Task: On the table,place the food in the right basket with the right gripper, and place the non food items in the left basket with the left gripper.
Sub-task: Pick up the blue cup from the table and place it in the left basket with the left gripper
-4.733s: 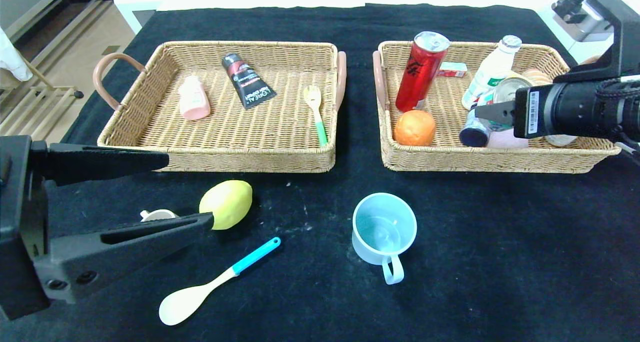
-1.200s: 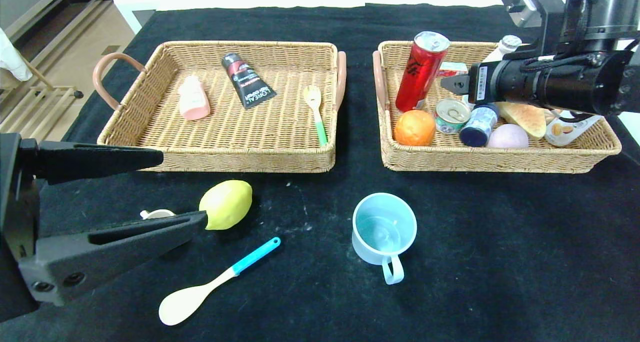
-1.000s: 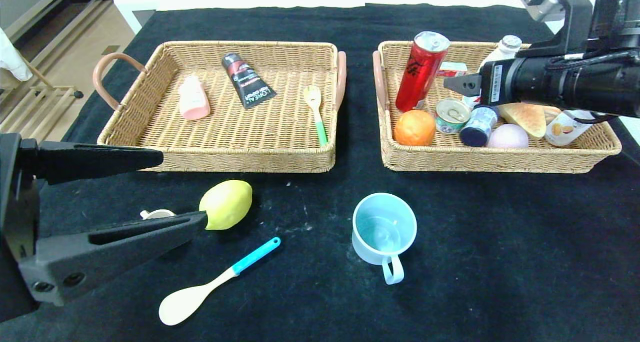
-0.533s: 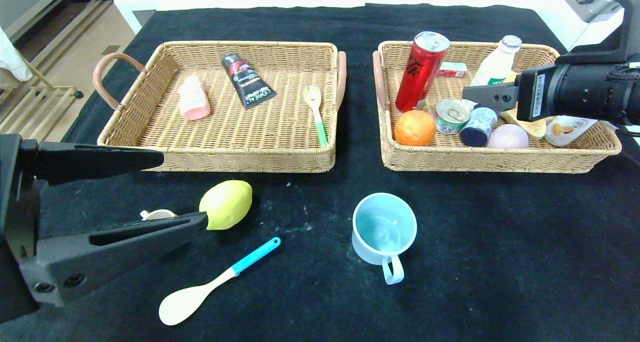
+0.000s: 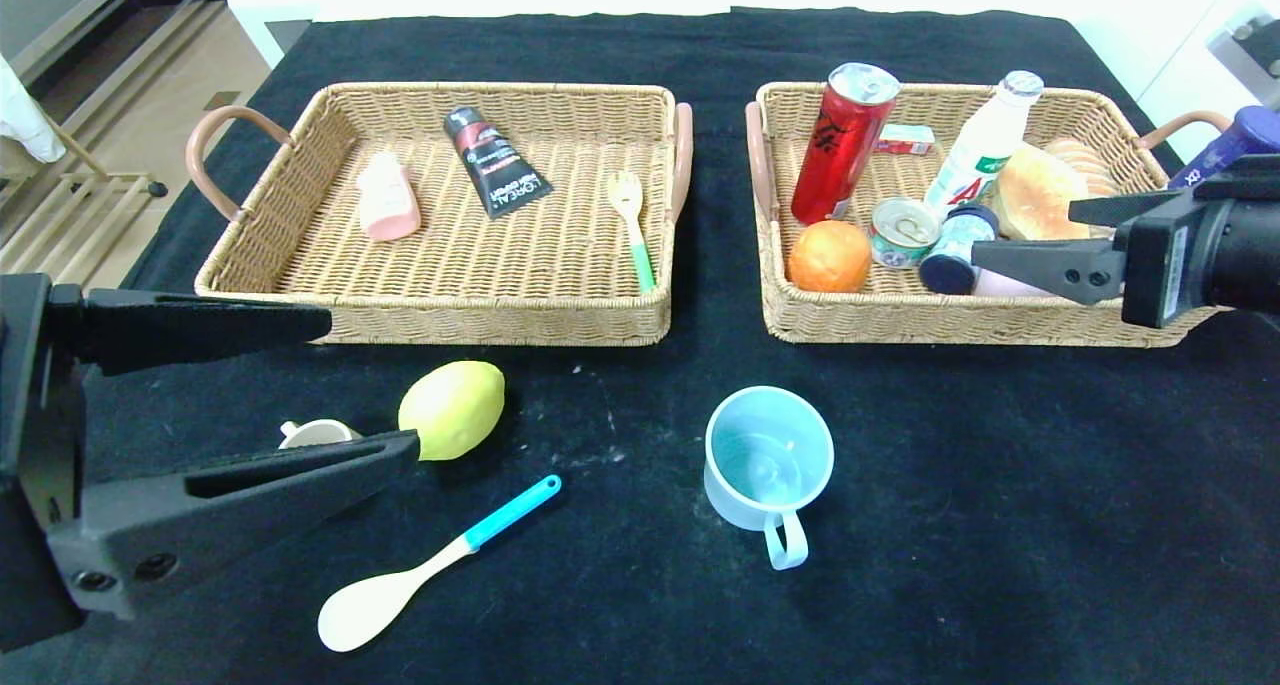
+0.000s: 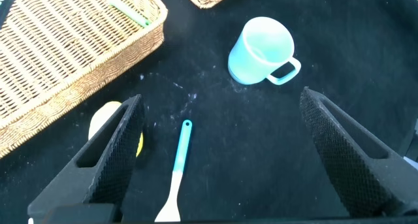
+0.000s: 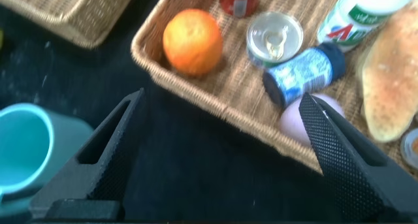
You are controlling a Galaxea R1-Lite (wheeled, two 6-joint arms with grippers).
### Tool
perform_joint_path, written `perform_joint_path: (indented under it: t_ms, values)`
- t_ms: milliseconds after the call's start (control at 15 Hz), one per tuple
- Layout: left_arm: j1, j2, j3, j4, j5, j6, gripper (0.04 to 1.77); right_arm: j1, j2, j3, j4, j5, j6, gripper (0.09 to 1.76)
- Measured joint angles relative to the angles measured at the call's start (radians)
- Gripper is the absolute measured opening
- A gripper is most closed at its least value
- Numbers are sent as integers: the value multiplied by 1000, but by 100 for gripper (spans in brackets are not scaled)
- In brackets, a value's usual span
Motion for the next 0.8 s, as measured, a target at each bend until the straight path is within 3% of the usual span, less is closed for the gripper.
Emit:
perform_joint_path:
  t_ms: [200, 800]
  values:
    - [0, 3, 5, -1, 0, 0, 172, -29, -55, 87, -7, 44, -13, 170]
    - [0, 25, 15, -4, 7, -1, 172, -63, -148, 217, -3, 59, -13, 170]
